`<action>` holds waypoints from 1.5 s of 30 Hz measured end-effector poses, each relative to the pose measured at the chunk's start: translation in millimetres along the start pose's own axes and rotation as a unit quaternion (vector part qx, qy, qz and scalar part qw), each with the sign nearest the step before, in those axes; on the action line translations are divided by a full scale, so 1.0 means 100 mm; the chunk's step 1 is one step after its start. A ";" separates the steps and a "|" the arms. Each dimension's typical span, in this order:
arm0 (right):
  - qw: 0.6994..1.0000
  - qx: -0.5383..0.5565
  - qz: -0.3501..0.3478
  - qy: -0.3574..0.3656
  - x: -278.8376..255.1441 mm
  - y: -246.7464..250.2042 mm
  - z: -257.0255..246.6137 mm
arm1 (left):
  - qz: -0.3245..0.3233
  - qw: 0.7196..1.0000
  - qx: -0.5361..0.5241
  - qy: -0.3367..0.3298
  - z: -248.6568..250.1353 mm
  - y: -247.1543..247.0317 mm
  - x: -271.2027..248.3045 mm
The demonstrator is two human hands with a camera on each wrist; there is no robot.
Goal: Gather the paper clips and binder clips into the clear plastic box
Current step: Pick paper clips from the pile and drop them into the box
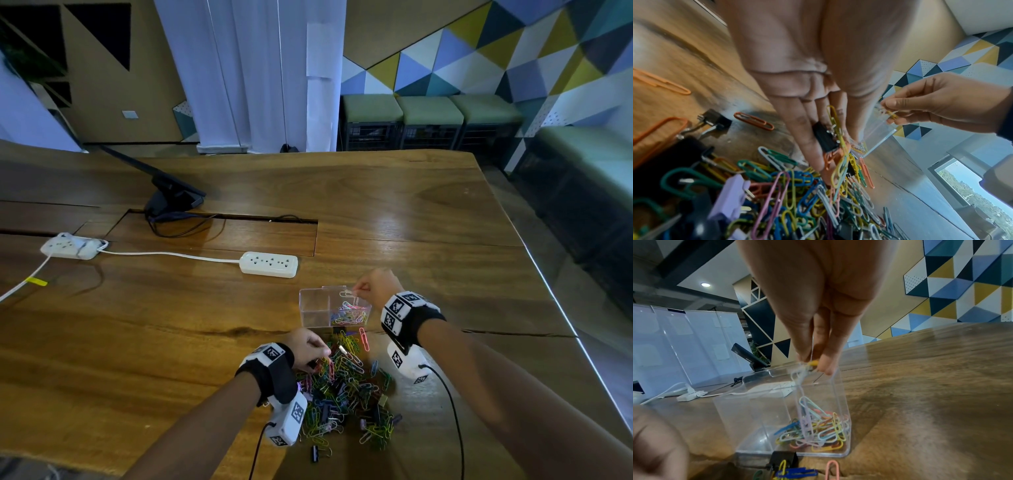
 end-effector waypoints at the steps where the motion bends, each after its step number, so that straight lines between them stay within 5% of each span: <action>1: 1.000 -0.002 0.004 0.005 -0.01 -0.01 -0.01 | 0.000 1.000 -0.009 0.004 0.01 0.00 -0.01; 7: 0.999 -0.006 0.024 0.039 -0.17 -0.12 -0.03 | 0.008 0.992 -0.118 0.052 0.02 -0.01 0.00; 15: 0.984 -0.024 -0.076 0.161 -0.58 -0.58 -0.25 | 0.010 0.949 -0.302 0.086 0.13 -0.13 -0.10; 45: 0.982 0.072 0.051 0.170 -0.64 -0.45 -0.19 | 0.065 0.922 -0.371 0.096 0.20 -0.14 -0.12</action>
Point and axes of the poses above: each hand's wrist, its own x-axis towards the middle knuckle, its own y-axis out of the back of the hand, z = x × y, the point moved 5 cm from there along x, towards the middle knuckle, and after that the axes turned 6 degrees about -x, right-handed, at the moved point
